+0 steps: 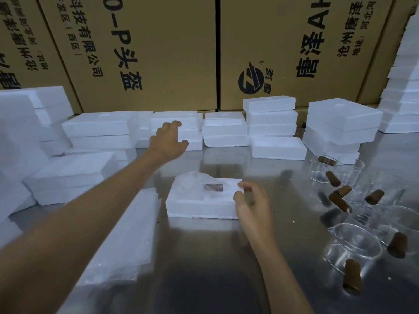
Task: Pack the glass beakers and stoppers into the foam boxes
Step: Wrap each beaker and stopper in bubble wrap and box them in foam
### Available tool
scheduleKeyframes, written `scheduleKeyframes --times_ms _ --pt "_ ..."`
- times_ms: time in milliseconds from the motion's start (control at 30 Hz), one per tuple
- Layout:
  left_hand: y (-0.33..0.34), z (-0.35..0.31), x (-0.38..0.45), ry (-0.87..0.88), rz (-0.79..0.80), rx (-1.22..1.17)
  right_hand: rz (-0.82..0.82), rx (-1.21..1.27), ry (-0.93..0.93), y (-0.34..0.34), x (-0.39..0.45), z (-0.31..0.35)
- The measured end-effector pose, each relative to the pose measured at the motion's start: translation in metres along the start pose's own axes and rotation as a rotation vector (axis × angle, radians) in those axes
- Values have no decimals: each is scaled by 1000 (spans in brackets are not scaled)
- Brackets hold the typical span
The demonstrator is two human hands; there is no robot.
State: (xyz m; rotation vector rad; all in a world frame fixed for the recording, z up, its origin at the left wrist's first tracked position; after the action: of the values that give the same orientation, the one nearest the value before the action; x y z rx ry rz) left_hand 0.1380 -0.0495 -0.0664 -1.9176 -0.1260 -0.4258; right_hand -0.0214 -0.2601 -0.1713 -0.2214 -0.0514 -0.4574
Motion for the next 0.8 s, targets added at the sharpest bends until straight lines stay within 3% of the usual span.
scheduleKeyframes --times_ms 133,367,533,800 --pt "5 26 58 -69 73 168 -33 103 46 1 4 -4" --pt "32 30 119 -43 144 378 -82 92 15 0 3 -4" --pt "29 26 126 8 52 392 -73 47 54 -1 3 -5" --pt "16 25 110 138 58 453 -76 66 75 -2 2 -3"
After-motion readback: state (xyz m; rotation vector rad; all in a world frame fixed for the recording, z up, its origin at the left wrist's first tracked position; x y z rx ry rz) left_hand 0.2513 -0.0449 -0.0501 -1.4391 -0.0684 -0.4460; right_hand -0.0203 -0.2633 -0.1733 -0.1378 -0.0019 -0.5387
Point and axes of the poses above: each hand's wrist, its own x-axis towards the middle knuckle, its own y-axis out of the palm, z = x × y, the point moved 4 cm from there along x, towards the middle knuckle, and after that the axes turned 5 degrees about y, right-handed, at the moved point
